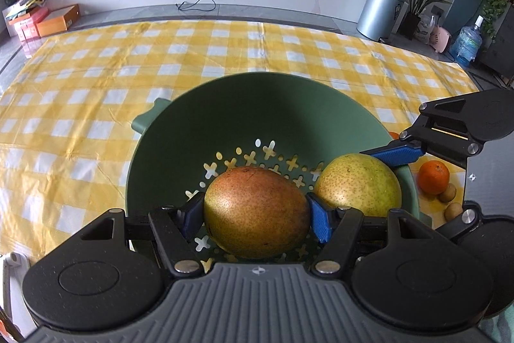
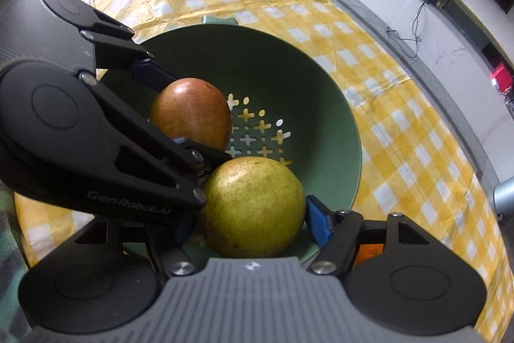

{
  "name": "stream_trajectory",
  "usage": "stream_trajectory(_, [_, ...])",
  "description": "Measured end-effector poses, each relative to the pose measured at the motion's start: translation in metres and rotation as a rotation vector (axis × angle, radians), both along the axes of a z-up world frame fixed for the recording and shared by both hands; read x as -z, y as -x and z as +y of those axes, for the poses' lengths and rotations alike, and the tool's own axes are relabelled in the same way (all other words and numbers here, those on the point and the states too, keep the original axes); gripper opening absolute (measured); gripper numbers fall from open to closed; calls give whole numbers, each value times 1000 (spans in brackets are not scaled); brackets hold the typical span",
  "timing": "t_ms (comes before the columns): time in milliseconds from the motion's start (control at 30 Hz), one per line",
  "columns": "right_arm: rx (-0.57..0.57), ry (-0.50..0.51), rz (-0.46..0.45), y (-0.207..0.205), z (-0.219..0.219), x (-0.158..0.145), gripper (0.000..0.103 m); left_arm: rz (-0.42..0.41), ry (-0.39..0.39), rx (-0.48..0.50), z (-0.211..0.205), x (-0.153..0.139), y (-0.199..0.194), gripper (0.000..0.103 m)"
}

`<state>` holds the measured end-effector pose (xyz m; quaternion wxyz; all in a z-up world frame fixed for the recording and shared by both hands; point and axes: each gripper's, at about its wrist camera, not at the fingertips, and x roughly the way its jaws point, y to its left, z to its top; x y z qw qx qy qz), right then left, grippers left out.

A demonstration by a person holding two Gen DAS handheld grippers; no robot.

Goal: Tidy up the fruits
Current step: 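Carry the mango with the left tool into the green colander while the right tool lowers the pear in, then open both tools and lift them out of the colander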

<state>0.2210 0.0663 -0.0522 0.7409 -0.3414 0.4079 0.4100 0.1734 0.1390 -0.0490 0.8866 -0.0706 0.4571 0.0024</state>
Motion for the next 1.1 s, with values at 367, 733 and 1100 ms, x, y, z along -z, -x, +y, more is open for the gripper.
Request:
stream_trajectory(367, [-23,65,90,-5,10,4,67,-3,-65,21,-7,1,-3,76])
stream_trajectory(733, [-7,80,141,-8,18,3,68,-18,-126,34,-7,3,-2,77])
stream_trajectory(1100, [-17,98,83,1,15,-9,78,-33,-148,42,-11,1,3,76])
